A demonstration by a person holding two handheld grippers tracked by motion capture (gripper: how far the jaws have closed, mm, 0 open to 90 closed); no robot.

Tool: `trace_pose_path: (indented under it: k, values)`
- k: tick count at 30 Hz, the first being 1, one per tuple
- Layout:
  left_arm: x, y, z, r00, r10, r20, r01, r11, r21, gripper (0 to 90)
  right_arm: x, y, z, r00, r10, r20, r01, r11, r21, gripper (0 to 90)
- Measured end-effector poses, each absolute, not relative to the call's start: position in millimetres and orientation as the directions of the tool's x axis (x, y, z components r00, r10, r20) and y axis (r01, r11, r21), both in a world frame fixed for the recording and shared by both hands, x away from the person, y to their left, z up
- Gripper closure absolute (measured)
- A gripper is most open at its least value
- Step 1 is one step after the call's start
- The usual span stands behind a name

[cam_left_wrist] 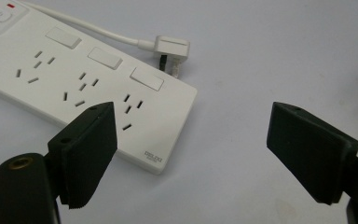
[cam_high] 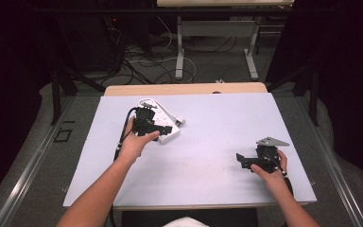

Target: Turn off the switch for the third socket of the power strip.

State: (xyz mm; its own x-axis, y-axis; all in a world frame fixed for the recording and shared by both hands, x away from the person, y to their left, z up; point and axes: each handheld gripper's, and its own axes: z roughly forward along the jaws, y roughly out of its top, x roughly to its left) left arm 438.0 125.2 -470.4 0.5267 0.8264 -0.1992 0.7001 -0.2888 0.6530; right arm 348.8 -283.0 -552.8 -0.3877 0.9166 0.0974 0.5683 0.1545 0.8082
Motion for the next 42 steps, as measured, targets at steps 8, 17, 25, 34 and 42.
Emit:
trace_pose_path:
  k: [8,17,25,34,42]
  values:
    - [426,142,-468,0.505,0.836,-0.215,0.699,-0.25,0.671,1.0,349,-284,-553,-0.383,0.918,0.101,0.572,0.15,0.807,1.3]
    - [410,161,-464,0.519,0.823,-0.231,0.682,-0.236,0.692,0.5,349,-284,-552,-0.381,0.919,0.103,0.569,0.145,0.809,1.3]
    - [398,177,-462,0.51,0.835,-0.209,0.666,-0.229,0.71,0.4,349,-285,-552,-0.382,0.919,0.1,0.564,0.146,0.813,1.2]
    - [386,195,-468,0.477,0.858,-0.193,0.661,-0.205,0.722,0.4,348,-285,-551,-0.374,0.921,0.109,0.57,0.136,0.81,1.1]
    - [376,211,-477,0.45,0.874,-0.183,0.66,-0.187,0.728,0.4,348,-284,-551,-0.384,0.917,0.105,0.571,0.147,0.808,0.0]
